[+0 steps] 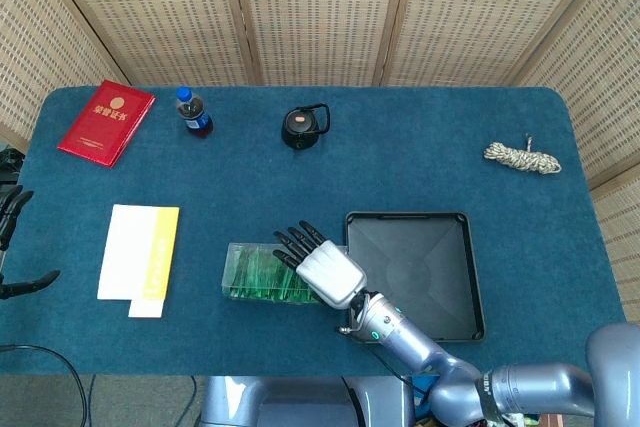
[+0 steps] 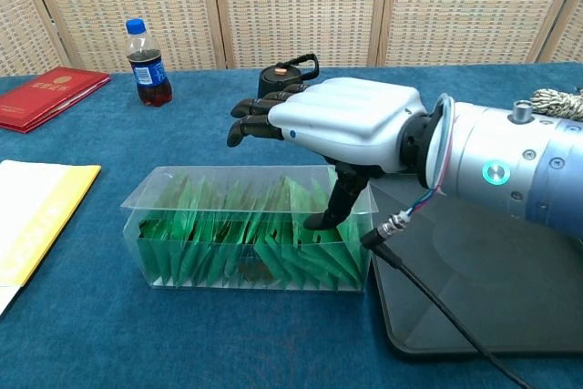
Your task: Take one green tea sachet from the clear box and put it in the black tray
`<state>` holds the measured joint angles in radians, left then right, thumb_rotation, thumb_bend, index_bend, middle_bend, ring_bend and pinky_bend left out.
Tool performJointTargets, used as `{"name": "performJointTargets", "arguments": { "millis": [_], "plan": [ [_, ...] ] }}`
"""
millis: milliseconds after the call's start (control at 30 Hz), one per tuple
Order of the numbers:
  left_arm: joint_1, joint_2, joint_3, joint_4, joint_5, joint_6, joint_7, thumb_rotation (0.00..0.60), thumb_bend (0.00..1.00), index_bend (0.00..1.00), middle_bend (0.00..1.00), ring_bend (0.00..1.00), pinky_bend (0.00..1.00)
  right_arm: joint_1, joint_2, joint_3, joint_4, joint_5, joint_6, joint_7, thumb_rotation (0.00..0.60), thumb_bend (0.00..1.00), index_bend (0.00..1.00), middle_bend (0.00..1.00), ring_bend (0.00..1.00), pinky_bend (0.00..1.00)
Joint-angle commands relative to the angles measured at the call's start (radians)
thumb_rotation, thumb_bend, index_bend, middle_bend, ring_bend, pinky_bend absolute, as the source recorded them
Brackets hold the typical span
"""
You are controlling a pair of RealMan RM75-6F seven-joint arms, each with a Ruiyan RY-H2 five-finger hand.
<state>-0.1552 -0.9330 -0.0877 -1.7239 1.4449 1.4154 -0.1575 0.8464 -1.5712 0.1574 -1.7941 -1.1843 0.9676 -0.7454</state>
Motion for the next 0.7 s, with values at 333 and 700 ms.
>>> {"name": "performJointTargets", "arguments": {
  "millis": [333, 700],
  "plan": [
    [-0.001, -0.001, -0.001, 0.000, -0.002, -0.002, 0.002, 0.600, 0.10, 0.00, 0.00, 0.00, 0.00, 0.006, -0.042, -0.025, 0.091, -0.132, 0.085, -0.031, 0.600, 0.49, 0.21, 0.12, 0.00, 0.00],
    [-0.003, 0.000, -0.001, 0.001, -0.005, -0.006, -0.001, 0.600, 0.10, 0.00, 0.00, 0.00, 0.00, 0.046, -0.050, 0.068, 0.111, -0.064, 0.069, -0.020, 0.600, 0.49, 0.21, 0.12, 0.00, 0.00]
  ]
}}
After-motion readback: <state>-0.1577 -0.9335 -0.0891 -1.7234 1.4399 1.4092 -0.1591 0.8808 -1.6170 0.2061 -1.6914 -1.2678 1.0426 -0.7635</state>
